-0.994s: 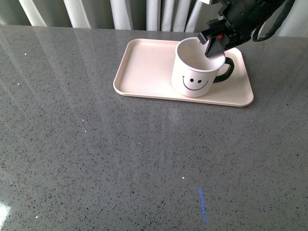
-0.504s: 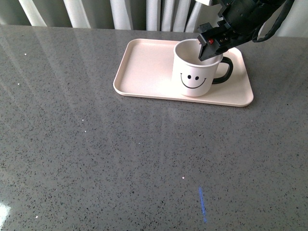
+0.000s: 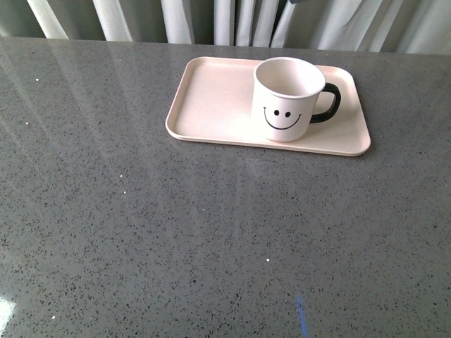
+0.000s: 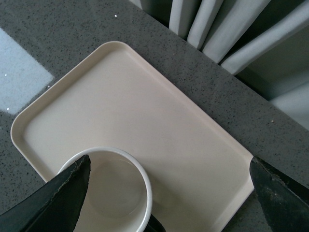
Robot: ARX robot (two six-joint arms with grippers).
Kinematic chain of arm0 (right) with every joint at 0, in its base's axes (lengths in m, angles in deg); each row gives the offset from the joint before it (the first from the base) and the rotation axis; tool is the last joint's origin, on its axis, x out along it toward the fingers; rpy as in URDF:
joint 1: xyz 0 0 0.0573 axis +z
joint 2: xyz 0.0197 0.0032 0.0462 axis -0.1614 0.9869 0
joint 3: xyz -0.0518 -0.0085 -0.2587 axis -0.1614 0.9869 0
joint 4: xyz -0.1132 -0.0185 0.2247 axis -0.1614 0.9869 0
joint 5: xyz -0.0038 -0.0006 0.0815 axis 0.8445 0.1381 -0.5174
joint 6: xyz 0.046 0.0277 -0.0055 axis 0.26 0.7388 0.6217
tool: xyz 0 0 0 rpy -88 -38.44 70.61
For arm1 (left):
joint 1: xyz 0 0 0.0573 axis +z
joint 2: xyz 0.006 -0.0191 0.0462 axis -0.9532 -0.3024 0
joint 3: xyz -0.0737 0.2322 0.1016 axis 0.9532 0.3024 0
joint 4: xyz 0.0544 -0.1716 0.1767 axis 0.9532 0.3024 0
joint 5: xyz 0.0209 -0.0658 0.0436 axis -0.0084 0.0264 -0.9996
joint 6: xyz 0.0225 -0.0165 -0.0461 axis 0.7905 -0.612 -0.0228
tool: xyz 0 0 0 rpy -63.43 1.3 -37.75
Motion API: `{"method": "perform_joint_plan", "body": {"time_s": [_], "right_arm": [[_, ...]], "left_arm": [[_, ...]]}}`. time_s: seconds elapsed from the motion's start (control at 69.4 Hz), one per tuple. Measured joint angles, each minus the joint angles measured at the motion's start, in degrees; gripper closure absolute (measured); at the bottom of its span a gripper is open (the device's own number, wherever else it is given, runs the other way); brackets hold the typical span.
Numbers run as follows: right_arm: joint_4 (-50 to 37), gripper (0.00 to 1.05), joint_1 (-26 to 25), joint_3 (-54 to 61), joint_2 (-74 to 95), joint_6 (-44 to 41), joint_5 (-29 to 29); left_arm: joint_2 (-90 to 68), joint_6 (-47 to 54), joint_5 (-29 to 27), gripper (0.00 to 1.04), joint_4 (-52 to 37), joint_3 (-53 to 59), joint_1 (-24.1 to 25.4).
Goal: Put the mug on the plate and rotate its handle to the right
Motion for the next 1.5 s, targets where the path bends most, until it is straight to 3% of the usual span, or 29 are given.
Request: {"method": "perform_joint_plan", "body": {"time_s": [0.086, 0.159, 0.259, 0.346, 0.504, 0.548, 0.922, 1.499], "right_arm": [[-27.5, 0.28, 0.4, 15.4, -4.2, 9.6, 12.6], [-47.9, 0.41, 0.3, 27.9, -7.3, 14.2, 14.5], [-64.3, 0.58, 0.0, 40.9, -13.3, 17.0, 14.4], [-69.6, 0.74, -0.5, 48.7, -19.0, 18.1, 14.1], [-73.2, 1.04, -1.2, 61.2, -26.1, 18.6, 13.2], [-73.8, 1.03, -2.4, 64.8, -28.3, 18.7, 11.0], [-76.7, 1.03, -3.7, 85.0, -46.1, 18.8, 11.1], [-57.5, 1.03, -3.7, 93.0, -72.9, 18.8, 11.0]], "left_arm": [[0.0, 0.0, 0.0, 0.09, 0.0, 0.0, 0.0], [0.0, 0.0, 0.0, 0.09, 0.0, 0.0, 0.0], [0.0, 0.0, 0.0, 0.09, 0.0, 0.0, 0.0], [0.0, 0.0, 0.0, 0.09, 0.0, 0.0, 0.0], [0.0, 0.0, 0.0, 0.09, 0.0, 0.0, 0.0], [0.0, 0.0, 0.0, 0.09, 0.0, 0.0, 0.0], [0.0, 0.0, 0.0, 0.09, 0.0, 0.0, 0.0], [0.0, 0.0, 0.0, 0.09, 0.0, 0.0, 0.0]]}}
